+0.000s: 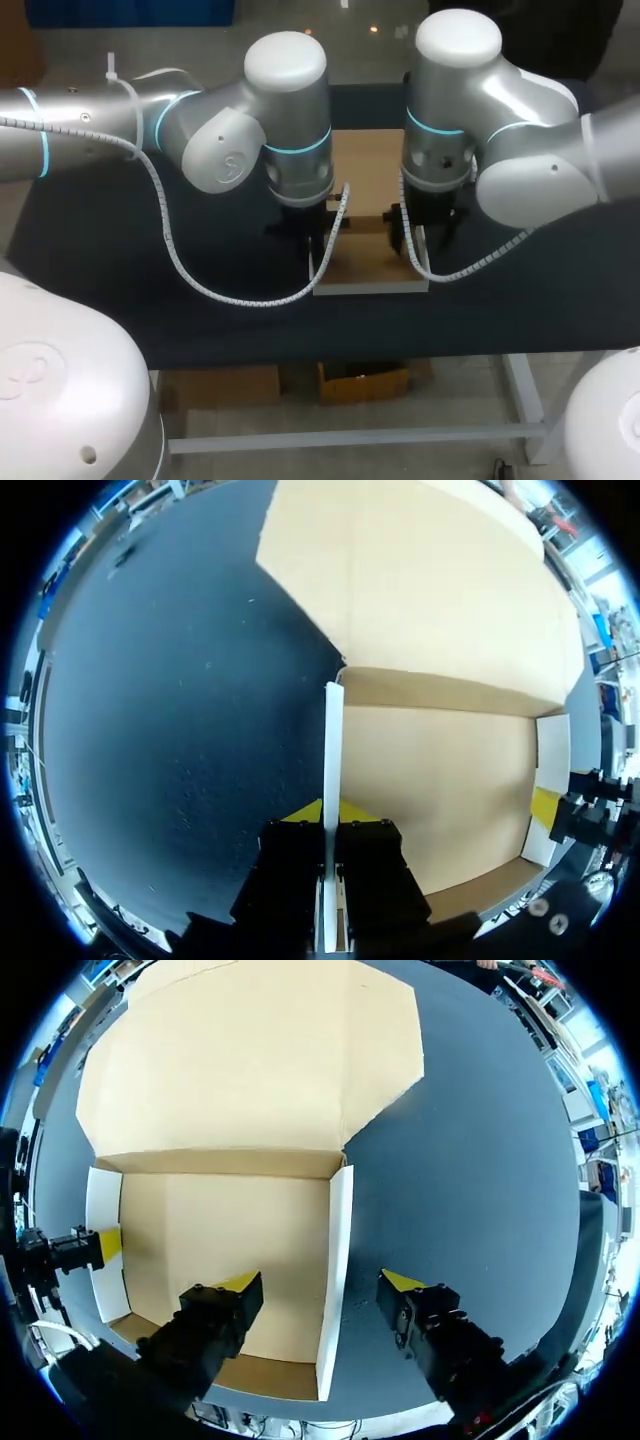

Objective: Assemble the packaging by folding the flat box into shape, placing the metal phone stand inside, and closing the box properly

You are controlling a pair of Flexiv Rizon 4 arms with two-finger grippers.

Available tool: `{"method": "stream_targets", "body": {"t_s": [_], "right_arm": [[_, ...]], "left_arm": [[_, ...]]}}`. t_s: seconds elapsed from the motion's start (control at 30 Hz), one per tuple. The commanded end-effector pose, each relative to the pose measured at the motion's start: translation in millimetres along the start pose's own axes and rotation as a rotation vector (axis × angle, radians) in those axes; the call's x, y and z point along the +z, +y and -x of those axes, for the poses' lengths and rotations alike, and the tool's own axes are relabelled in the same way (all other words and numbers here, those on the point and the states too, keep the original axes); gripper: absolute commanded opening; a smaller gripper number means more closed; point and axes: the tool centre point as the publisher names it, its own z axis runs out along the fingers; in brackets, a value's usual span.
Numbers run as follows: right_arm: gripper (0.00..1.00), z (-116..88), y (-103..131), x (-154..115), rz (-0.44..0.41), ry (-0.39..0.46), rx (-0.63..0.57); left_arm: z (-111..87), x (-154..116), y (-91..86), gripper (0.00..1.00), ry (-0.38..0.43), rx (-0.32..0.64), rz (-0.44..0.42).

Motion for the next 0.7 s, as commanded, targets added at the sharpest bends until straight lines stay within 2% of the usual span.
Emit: {"method": "stream_targets", "body": {"t_s": [0.03, 0.47, 0.7], "right_arm": [[1.00, 11.2, -14.1, -13.7, 0.065, 0.048, -0.022], [1.00, 34.0, -31.7, -40.1, 0.197, 0.160, -0.177], [1.00, 55.5, -41.9, -53.1, 0.299, 0.330, -0.304]], "left_arm": [[-0.1, -3.2, 1.2, 0.00, -0.010, 0.005, -0.009], [8.3, -4.9, -1.1, 0.00, -0.018, 0.026, -0.026], [12.8, -5.7, -4.0, 0.00, -0.029, 0.034, -0.030]]}}
